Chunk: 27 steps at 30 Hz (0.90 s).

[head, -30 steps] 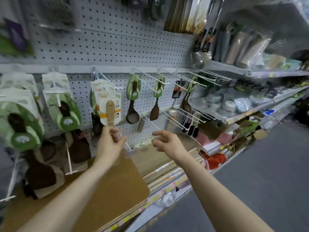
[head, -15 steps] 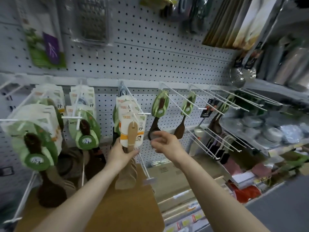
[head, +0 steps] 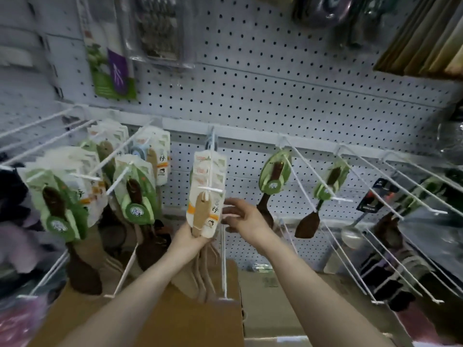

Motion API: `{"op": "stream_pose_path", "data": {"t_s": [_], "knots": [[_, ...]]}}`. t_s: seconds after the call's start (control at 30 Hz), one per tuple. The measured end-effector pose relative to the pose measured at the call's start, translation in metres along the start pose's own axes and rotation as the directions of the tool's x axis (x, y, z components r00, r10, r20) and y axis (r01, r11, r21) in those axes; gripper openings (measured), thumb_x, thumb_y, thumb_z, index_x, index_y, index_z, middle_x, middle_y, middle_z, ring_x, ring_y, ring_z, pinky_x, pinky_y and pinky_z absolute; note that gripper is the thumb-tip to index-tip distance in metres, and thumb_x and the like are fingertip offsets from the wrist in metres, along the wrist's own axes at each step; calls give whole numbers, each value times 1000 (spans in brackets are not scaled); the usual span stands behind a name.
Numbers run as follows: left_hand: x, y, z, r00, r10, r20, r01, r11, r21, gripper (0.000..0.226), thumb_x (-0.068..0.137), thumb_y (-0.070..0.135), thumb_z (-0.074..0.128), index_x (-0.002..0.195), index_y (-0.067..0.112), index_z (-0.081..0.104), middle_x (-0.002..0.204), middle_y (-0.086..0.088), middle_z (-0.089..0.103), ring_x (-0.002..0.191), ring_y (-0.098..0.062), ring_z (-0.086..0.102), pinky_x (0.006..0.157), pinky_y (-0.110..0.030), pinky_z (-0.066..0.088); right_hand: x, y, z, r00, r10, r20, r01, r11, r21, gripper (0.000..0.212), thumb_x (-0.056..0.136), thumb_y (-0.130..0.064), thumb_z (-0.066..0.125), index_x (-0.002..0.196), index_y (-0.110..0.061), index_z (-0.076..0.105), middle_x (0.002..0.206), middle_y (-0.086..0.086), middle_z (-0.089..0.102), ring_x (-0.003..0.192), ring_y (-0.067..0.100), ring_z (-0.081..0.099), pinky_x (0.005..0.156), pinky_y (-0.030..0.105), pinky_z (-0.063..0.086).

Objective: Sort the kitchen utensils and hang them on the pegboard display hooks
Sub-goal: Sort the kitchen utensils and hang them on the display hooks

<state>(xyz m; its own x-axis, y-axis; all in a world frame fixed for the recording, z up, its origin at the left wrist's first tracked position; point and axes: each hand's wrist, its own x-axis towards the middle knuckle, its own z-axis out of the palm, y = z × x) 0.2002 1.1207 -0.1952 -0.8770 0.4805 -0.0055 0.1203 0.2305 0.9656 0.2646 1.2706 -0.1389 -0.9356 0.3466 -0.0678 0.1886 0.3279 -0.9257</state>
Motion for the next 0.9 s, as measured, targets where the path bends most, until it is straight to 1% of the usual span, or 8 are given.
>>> {"op": "stream_pose_path", "data": {"t_s": [0.1,0.23,0.37,0.5,0.63,0.7,0.8,0.9], "knots": [[1,-5,6,996,-46,-76,46,999,-3,23,87,30,68,107,33,57,103,10,64,104,-17,59,89,-31,46,12,1,-14,999,-20,44,20,1000,10,38,97,-1,53,131,-18,55,108,-4,65,105,20,65,84,30,58],[-3,-10,8,975,-112,-195,113,994,-6,36,87,37,66,118,22,56,92,3,67,82,-21,64,77,-37,51,26,3,-25,995,-47,88,43,998,53,44,95,-2,58,135,-18,50,119,4,59,95,17,64,83,32,56],[-18,-8,10,956,-51,-288,57,998,13,39,87,34,67,121,33,49,105,12,64,95,-21,64,87,-40,53,41,5,-17,984,-85,158,79,996,43,62,89,-1,66,143,-21,42,128,1,55,113,20,59,95,37,54],[-34,-12,12,926,7,-379,16,998,57,36,89,28,65,120,38,48,108,21,61,101,-8,61,87,-30,50,54,5,-3,964,-137,229,130,990,46,69,82,-2,72,142,-20,42,135,2,58,123,16,54,106,41,46],[-43,-10,17,893,54,-446,3,992,127,24,93,23,60,112,35,52,106,20,61,97,9,55,73,-12,42,62,5,1,944,-120,308,92,990,103,69,81,1,71,139,-21,42,128,1,62,120,18,56,105,40,46],[-42,-9,17,881,56,-471,18,988,152,24,93,22,60,114,31,52,107,16,60,97,11,53,72,-9,42,66,8,3,930,-112,350,67,988,138,63,82,5,68,134,-22,45,125,2,63,120,20,58,104,42,48],[-37,-5,19,885,-1,-465,65,991,121,27,93,23,60,116,27,47,104,20,57,99,7,54,68,-10,44,66,18,11,917,-128,379,74,985,155,62,79,5,64,127,-30,46,122,0,65,118,22,59,103,47,49],[-33,0,21,881,-29,-472,70,995,69,44,88,26,68,121,28,39,106,26,52,97,8,51,72,-16,42,63,28,13,900,-136,413,71,983,169,65,80,11,58,126,-32,45,121,2,67,116,19,61,100,40,51]]}}
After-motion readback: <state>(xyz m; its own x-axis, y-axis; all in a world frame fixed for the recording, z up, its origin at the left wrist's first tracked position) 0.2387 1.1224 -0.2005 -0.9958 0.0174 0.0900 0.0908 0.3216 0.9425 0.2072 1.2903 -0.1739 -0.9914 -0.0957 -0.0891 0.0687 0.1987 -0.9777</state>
